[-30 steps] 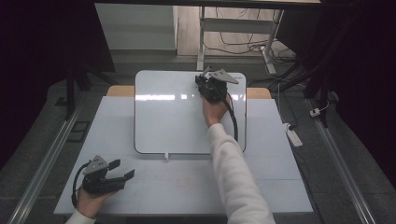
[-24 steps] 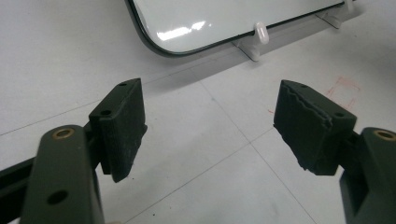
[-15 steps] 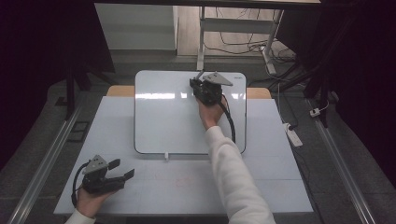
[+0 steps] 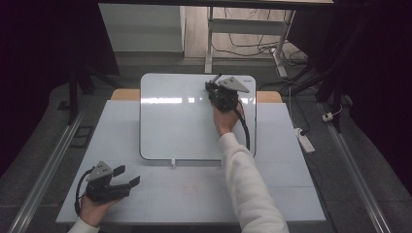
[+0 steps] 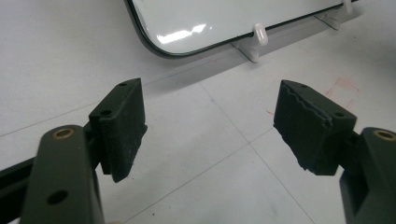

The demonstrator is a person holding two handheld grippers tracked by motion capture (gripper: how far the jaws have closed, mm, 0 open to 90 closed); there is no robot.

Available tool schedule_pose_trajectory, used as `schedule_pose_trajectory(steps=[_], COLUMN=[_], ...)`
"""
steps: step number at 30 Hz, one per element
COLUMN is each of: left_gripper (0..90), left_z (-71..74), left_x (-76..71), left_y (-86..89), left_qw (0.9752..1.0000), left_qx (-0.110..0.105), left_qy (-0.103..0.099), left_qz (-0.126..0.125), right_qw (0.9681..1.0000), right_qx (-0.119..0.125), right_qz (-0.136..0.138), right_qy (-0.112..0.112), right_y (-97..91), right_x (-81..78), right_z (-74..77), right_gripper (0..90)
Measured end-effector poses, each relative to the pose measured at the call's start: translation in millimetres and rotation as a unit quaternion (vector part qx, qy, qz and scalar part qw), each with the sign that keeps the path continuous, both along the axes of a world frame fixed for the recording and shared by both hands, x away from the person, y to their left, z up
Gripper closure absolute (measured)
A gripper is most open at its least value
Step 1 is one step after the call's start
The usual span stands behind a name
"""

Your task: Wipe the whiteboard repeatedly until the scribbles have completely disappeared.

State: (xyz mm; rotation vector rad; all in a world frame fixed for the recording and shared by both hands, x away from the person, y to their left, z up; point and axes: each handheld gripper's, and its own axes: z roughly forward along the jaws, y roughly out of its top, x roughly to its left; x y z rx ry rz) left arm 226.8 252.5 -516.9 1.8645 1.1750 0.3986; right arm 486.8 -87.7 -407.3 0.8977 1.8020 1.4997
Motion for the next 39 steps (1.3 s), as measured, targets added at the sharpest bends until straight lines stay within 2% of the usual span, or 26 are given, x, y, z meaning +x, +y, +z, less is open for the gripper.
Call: schedule_pose_trajectory(steps=[2,6,8,10,12,14,16,18,20,21,23,26,27,28,30,32,33,35,37,39], left_gripper=[26.1,26.1,26.1,26.1,26.1,26.1,26.1,26.1,26.1,26.1,26.1,26.1,26.1,26.1,26.1,26.1,26.1,26.1,26.1,26.1], left_z=[0.0,-0.1,0.0,0.0,0.3,0.4,0.2,0.4,0.6,0.6,0.5,1.0,1.0,0.9,1.0,1.1,0.9,0.5,0.8,1.2], left_x=[-0.3,-1.1,-0.6,-0.1,-0.2,-0.2,-0.2,-0.7,-0.8,-0.7,-0.1,0.0,-0.1,-0.3,-0.8,-0.5,0.2,1.0,0.9,0.3], left_y=[0.3,1.6,2.1,1.6,0.7,0.1,0.3,0.7,0.8,0.8,0.2,-0.6,-0.9,-0.9,-0.4,0.0,-0.1,-0.7,-1.4,-1.3], left_qw=[1.0000,1.0000,1.0000,1.0000,1.0000,1.0000,1.0000,1.0000,1.0000,1.0000,1.0000,1.0000,1.0000,1.0000,1.0000,1.0000,1.0000,1.0000,1.0000,1.0000], left_qx=[0.000,-0.002,-0.003,-0.003,-0.001,-0.001,-0.001,-0.003,-0.004,-0.004,-0.003,-0.001,-0.002,-0.001,-0.001,-0.002,-0.002,-0.002,0.000,0.000], left_qy=[0.000,-0.001,-0.001,-0.001,-0.001,-0.002,-0.002,-0.001,-0.002,-0.002,-0.002,-0.002,-0.003,-0.003,-0.003,-0.003,-0.002,-0.001,-0.003,-0.003], left_qz=[0.001,0.003,0.002,0.002,0.001,0.000,0.001,0.001,0.001,0.001,0.001,0.000,0.001,0.001,0.001,0.000,0.000,-0.001,-0.001,-0.002], right_qw=[1.0000,0.9992,0.9988,0.9990,0.9998,0.9999,0.9999,0.9995,0.9986,0.9984,0.9984,0.9995,0.9994,0.9994,0.9986,0.9985,0.9985,0.9996,0.9997,0.9998], right_qx=[-0.009,0.011,0.010,0.009,0.006,-0.011,-0.013,-0.010,0.010,0.013,0.006,-0.008,-0.014,-0.012,-0.002,0.014,0.012,0.002,-0.022,-0.016], right_qz=[0.001,-0.038,-0.047,-0.044,-0.020,-0.002,-0.004,-0.029,-0.051,-0.055,-0.055,-0.029,-0.030,-0.030,-0.051,-0.053,-0.053,-0.027,-0.010,-0.011], right_qy=[-0.003,-0.006,-0.007,-0.008,-0.006,-0.007,-0.008,-0.010,-0.006,-0.007,-0.011,-0.010,-0.012,-0.011,-0.009,-0.003,-0.006,-0.005,-0.009,-0.008], right_y=[3.3,-19.0,-25.9,-24.0,-15.3,-4.4,-4.3,-14.8,-29.9,-32.6,-31.1,-22.2,-21.5,-24.2,-33.6,-39.7,-37.6,-27.2,-15.2,-16.1], right_x=[-0.8,7.8,9.7,8.3,5.9,2.0,-0.5,0.5,3.4,3.3,1.5,-2.8,-3.9,-3.7,-2.0,-1.1,-2.6,-6.1,-10.3,-9.7], right_z=[-0.1,7.5,10.5,10.0,6.7,2.7,1.5,2.9,5.0,5.6,4.7,0.5,0.2,0.7,1.5,0.8,0.0,-3.1,-5.8,-5.3], right_gripper=[77.3,77.3,77.3,77.3,77.2,77.3,77.2,77.3,77.2,77.2,77.2,77.3,77.2,77.2,77.2,77.2,77.3,77.2,77.2,77.2])
